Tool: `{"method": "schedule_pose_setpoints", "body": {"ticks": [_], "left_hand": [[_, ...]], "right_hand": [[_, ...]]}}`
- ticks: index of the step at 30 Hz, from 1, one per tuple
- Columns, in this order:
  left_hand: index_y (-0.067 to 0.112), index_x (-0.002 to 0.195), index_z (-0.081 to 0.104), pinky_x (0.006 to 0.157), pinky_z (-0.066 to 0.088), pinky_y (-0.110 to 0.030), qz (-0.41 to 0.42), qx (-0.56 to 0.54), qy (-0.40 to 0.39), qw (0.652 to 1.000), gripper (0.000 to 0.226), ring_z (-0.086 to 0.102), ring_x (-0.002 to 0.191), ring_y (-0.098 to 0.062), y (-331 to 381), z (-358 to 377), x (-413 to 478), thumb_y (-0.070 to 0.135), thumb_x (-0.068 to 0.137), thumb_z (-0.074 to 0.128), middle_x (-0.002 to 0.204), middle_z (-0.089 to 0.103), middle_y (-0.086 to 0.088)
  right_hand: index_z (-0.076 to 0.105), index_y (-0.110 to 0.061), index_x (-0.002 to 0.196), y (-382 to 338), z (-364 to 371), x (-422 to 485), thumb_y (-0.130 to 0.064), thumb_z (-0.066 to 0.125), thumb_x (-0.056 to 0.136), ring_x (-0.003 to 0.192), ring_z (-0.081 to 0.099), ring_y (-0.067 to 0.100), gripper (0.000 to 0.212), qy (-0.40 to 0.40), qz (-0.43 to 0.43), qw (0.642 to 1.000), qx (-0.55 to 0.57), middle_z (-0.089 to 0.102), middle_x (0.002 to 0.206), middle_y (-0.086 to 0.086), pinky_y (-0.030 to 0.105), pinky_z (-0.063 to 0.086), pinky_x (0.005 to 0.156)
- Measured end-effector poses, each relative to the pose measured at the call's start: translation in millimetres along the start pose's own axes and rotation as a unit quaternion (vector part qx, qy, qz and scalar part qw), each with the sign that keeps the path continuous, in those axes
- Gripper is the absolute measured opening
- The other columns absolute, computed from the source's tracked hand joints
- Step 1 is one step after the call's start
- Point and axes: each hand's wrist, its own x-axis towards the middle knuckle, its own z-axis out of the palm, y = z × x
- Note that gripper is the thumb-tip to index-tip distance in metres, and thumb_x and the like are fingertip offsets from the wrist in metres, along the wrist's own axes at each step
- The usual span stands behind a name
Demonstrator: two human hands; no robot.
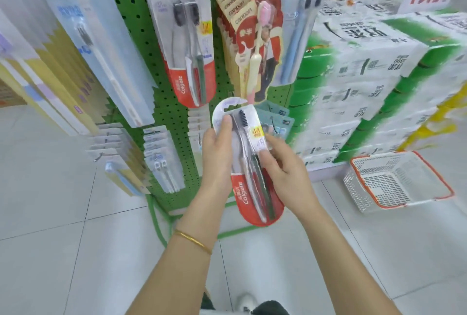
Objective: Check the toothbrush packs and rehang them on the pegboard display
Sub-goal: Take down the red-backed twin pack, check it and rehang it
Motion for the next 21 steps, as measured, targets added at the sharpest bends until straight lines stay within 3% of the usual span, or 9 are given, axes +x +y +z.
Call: {"method": "schedule_pose_setpoints", "body": {"ticks": [2, 4, 6, 8, 11, 14, 16, 18, 21], "left_hand": [[0.011, 0.103, 0.06, 0.091, 0.051, -0.041, 0.01, 0.028, 0.031, 0.999, 0.062, 0.065, 0.095, -0.025, -10, 5, 3, 0.065, 0.074, 0.056, 0.103, 0.066, -0.01], [0.01, 0.077, 0.048, 0.069, 0.045, -0.017, 0.045, 0.077, 0.059, 0.994, 0.046, 0.054, 0.068, -0.017, -18, 12, 4, 0.055, 0.087, 0.054, 0.075, 0.052, -0.004], [0.017, 0.072, 0.04, 0.052, 0.034, -0.011, 0.097, 0.147, 0.066, 0.982, 0.037, 0.041, 0.057, -0.006, -22, 19, 1, 0.044, 0.095, 0.05, 0.068, 0.04, 0.006], [0.012, 0.091, 0.049, 0.058, 0.037, -0.012, 0.129, 0.196, 0.025, 0.972, 0.03, 0.048, 0.065, -0.001, -31, 24, 0, 0.042, 0.097, 0.048, 0.077, 0.047, 0.009], [0.011, 0.117, 0.044, 0.068, 0.041, -0.015, 0.144, 0.265, -0.044, 0.952, 0.03, 0.055, 0.083, -0.001, -45, 21, -9, 0.033, 0.097, 0.049, 0.093, 0.052, 0.015], [0.012, 0.122, 0.039, 0.072, 0.042, -0.027, 0.132, 0.323, -0.075, 0.934, 0.035, 0.057, 0.085, -0.011, -57, 12, -15, 0.032, 0.096, 0.052, 0.097, 0.055, 0.007], [0.013, 0.127, 0.035, 0.076, 0.047, -0.031, 0.115, 0.371, -0.106, 0.915, 0.044, 0.06, 0.089, -0.017, -63, 8, -17, 0.037, 0.095, 0.052, 0.102, 0.058, 0.003], [0.015, 0.135, 0.03, 0.083, 0.05, -0.035, 0.106, 0.405, -0.155, 0.895, 0.054, 0.062, 0.095, -0.02, -68, 5, -23, 0.04, 0.093, 0.054, 0.11, 0.061, 0.0], [0.019, 0.139, 0.028, 0.092, 0.049, -0.04, 0.089, 0.42, -0.213, 0.877, 0.059, 0.061, 0.103, -0.017, -76, 2, -30, 0.036, 0.091, 0.059, 0.119, 0.06, 0.001]], "right_hand": [[0.058, -0.024, 0.121, 9, -3, -4, -0.013, 0.048, 0.098, 0.081, 0.059, 0.001, 0.027, -0.004, 0.038, 0.996, 0.075, 0.062, 0.102, -0.02, 0.016, 0.046, 0.08], [0.06, -0.025, 0.109, 15, -3, -8, -0.01, 0.048, 0.097, 0.078, 0.058, 0.008, 0.022, -0.008, 0.071, 0.991, 0.116, 0.064, 0.092, -0.014, 0.027, 0.048, 0.078], [0.061, -0.024, 0.105, 20, -3, -10, -0.008, 0.049, 0.097, 0.078, 0.058, 0.01, 0.022, 0.003, 0.095, 0.984, 0.15, 0.064, 0.087, -0.01, 0.028, 0.048, 0.076], [0.062, -0.019, 0.107, 28, -4, -9, -0.005, 0.048, 0.096, 0.09, 0.062, 0.011, 0.022, 0.033, 0.117, 0.976, 0.181, 0.066, 0.097, -0.008, 0.027, 0.049, 0.083], [0.065, -0.021, 0.104, 38, -2, -9, -0.005, 0.049, 0.096, 0.098, 0.064, 0.017, 0.024, 0.074, 0.134, 0.967, 0.205, 0.067, 0.106, 0.003, 0.03, 0.05, 0.086], [0.066, -0.019, 0.098, 44, 2, -11, -0.004, 0.05, 0.095, 0.077, 0.062, 0.006, 0.022, 0.093, 0.153, 0.959, 0.219, 0.068, 0.092, 0.002, 0.017, 0.047, 0.069], [0.065, -0.02, 0.092, 51, 3, -11, -0.005, 0.05, 0.095, 0.063, 0.056, 0.006, 0.022, 0.112, 0.185, 0.947, 0.239, 0.064, 0.078, -0.001, 0.017, 0.045, 0.06], [0.064, -0.015, 0.091, 58, 0, -9, -0.007, 0.049, 0.095, 0.063, 0.055, 0.011, 0.018, 0.132, 0.206, 0.934, 0.26, 0.062, 0.075, 0.001, 0.025, 0.045, 0.061], [0.063, -0.008, 0.096, 63, -6, -5, -0.006, 0.048, 0.096, 0.061, 0.058, 0.008, 0.015, 0.166, 0.205, 0.928, 0.263, 0.063, 0.074, 0.001, 0.021, 0.046, 0.058]]}}
